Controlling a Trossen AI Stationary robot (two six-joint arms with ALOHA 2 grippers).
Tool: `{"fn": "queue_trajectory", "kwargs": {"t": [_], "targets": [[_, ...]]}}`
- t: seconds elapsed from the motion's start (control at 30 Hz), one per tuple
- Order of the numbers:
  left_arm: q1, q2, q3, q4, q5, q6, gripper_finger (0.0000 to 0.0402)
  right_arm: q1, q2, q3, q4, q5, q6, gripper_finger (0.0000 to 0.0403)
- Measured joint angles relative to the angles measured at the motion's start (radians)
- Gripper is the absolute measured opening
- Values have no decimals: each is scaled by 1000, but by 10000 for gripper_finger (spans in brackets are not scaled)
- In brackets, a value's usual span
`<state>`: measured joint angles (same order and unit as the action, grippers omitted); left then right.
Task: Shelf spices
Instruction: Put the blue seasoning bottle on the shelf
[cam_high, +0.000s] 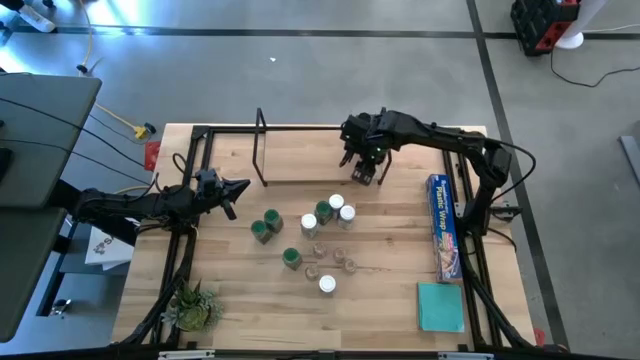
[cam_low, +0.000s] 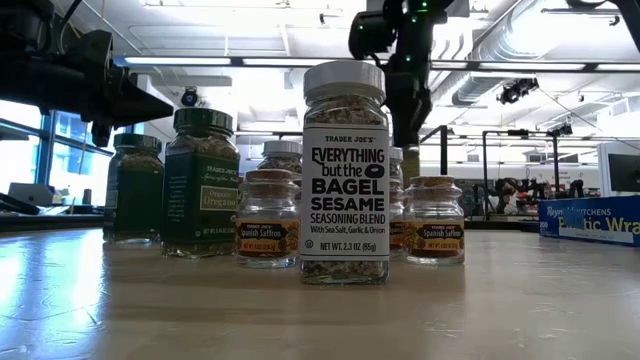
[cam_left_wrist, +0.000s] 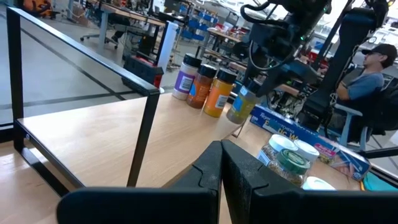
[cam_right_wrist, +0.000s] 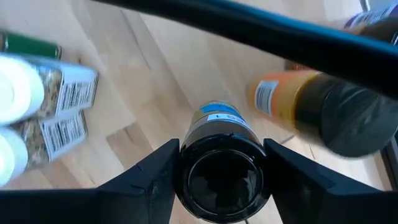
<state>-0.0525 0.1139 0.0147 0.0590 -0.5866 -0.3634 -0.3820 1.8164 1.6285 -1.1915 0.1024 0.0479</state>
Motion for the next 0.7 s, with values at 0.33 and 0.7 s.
{"fn": "queue_trajectory", "kwargs": {"t": [0.33,0.7], "targets": [[0,0,0,0,-1,0,5,-3,0,-1,1,10,25,217],[0,0,0,0,-1,0,5,-5,0,-1,30,49,60,220]]}}
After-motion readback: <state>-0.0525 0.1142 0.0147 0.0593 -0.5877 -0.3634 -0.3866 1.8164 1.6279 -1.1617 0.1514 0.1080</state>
